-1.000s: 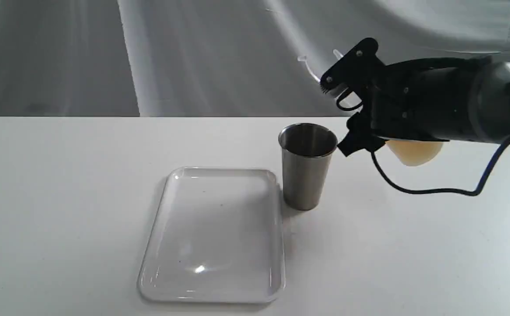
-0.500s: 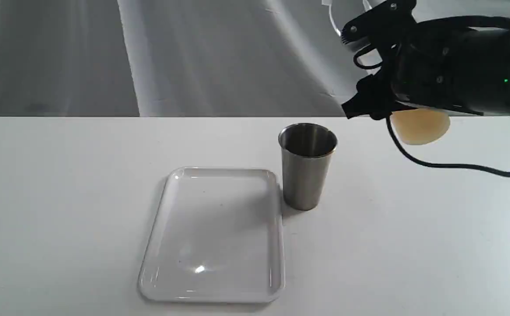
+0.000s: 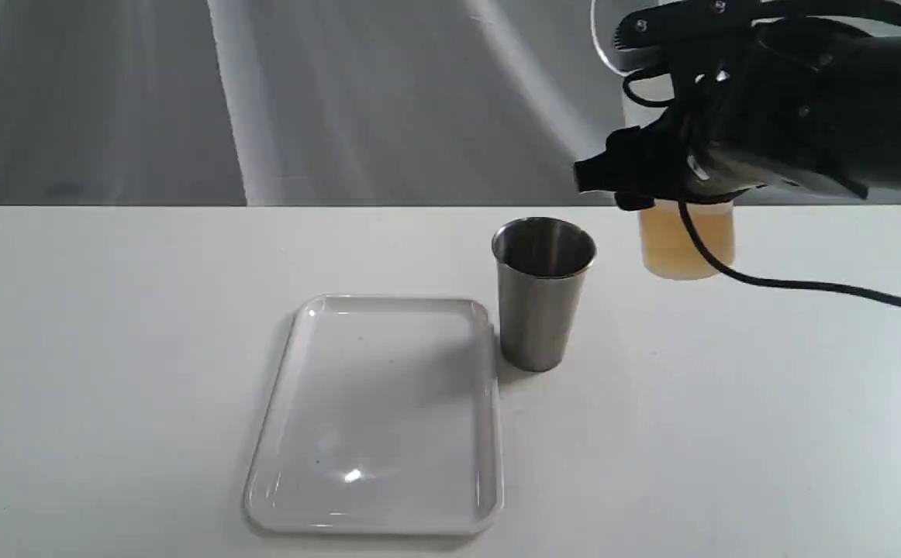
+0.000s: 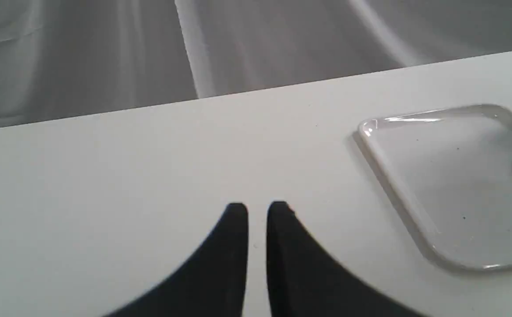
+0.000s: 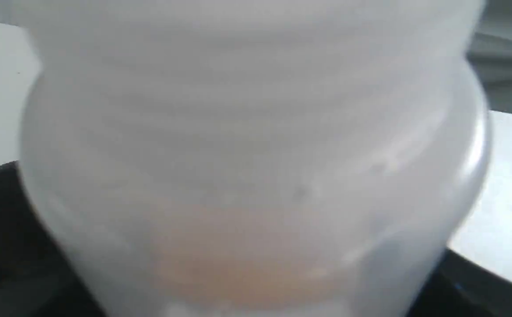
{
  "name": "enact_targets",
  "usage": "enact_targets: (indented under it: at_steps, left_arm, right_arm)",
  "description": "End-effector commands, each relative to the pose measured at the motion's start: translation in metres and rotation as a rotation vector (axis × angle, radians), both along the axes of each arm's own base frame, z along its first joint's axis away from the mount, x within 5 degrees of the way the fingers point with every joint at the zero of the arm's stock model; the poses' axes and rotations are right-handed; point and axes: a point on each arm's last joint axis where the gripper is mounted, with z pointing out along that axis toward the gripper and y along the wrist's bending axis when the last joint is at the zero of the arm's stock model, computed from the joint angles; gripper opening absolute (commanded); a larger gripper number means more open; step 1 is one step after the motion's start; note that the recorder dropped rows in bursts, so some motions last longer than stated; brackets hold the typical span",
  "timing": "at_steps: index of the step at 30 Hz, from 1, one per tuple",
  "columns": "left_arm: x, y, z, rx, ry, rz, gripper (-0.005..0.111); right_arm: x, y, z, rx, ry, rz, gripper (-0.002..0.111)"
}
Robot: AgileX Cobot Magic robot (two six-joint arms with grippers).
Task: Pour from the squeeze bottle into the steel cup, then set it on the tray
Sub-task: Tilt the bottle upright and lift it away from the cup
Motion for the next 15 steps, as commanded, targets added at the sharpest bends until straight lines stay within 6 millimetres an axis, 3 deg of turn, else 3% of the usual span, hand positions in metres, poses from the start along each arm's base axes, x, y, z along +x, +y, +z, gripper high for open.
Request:
enact_targets:
  at_steps: [1,15]
  left_arm:
    - [0.000,0.000,-0.001,-0.002,-0.007,-0.003,0.008]
    - [0.000,0.000,-0.001,-0.002,-0.007,-0.003,0.008]
  right_arm:
    - [-0.001,0.002,0.011,0.039,-0.047,0.037,0.038]
    - [0.006,0.031,0.020,0.089,-0.168,0.378,0.038]
